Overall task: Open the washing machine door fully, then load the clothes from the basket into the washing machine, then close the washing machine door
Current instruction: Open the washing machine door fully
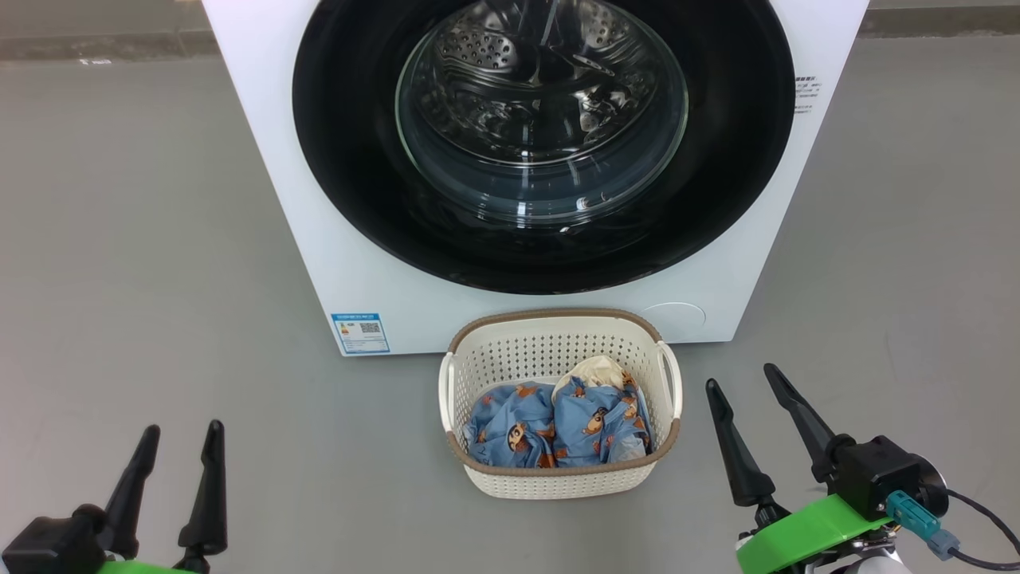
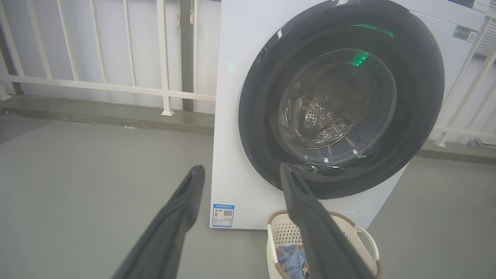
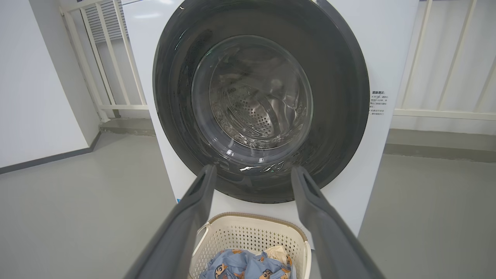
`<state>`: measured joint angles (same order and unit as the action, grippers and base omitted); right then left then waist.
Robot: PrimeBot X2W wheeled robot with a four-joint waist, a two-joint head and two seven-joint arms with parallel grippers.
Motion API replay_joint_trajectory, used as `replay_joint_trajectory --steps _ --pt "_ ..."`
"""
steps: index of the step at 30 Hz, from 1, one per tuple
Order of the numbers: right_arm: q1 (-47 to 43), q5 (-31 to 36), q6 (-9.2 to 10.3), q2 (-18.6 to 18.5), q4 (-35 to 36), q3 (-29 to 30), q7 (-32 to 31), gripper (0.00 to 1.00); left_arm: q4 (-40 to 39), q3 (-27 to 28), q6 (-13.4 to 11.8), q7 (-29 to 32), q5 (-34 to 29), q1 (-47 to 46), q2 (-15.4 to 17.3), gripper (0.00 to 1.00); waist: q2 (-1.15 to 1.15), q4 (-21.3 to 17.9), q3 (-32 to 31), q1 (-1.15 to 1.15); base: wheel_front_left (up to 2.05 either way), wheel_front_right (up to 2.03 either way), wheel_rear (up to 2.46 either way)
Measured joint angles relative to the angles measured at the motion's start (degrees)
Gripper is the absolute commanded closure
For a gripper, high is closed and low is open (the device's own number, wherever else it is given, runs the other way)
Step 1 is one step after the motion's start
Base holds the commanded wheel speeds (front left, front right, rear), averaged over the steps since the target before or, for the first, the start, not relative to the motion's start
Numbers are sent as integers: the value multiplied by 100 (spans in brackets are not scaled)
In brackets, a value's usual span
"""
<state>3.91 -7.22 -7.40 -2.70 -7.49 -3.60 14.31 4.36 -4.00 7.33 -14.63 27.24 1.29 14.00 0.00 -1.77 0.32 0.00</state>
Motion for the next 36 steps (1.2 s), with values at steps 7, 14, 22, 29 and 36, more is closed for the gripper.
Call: replay_joint_trajectory --steps 7,14,22,29,36 --pt "0 -1 0 2 -4 -1 0 0 10 21 0 0 -4 0 1 0 0 -1 1 0 49 49 -98" --pt "0 -22 0 3 0 -1 0 0 12 26 0 0 -4 0 24 0 0 -9 19 0 103 103 -207" --pt "0 -43 0 0 2 12 0 0 8 14 0 0 1 1 49 0 0 -15 41 0 123 123 -246" --pt "0 -44 0 -8 4 33 0 0 -29 -10 0 0 144 4 67 0 0 -23 53 0 102 101 -203" --pt "-1 -45 0 -16 4 40 0 0 -43 -38 0 0 183 16 91 0 0 -28 66 0 54 54 -107"
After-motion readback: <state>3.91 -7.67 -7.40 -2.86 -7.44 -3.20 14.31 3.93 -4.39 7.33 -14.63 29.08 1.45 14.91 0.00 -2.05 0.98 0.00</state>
